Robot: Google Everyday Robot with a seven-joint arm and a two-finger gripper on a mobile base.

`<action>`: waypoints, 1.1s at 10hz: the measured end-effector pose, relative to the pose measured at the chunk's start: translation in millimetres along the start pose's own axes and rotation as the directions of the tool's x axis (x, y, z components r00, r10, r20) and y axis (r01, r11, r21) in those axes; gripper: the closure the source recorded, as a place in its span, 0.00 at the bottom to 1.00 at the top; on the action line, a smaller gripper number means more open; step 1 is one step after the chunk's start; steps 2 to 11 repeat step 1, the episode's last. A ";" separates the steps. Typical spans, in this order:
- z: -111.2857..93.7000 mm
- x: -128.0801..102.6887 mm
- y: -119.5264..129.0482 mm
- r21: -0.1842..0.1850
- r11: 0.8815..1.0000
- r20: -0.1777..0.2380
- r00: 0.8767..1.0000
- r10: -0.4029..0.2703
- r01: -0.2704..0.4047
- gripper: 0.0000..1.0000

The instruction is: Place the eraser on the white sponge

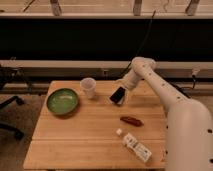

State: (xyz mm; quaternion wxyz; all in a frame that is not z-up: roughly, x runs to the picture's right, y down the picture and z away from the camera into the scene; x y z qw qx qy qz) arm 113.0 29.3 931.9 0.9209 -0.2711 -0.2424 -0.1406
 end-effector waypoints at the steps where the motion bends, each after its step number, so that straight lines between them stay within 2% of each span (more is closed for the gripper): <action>1: -0.9 -3.0 -1.8 -0.016 1.000 0.004 1.000 -0.016 0.016 0.20; 11: -0.9 -3.0 -1.8 -0.016 1.000 0.004 1.000 -0.016 0.016 0.20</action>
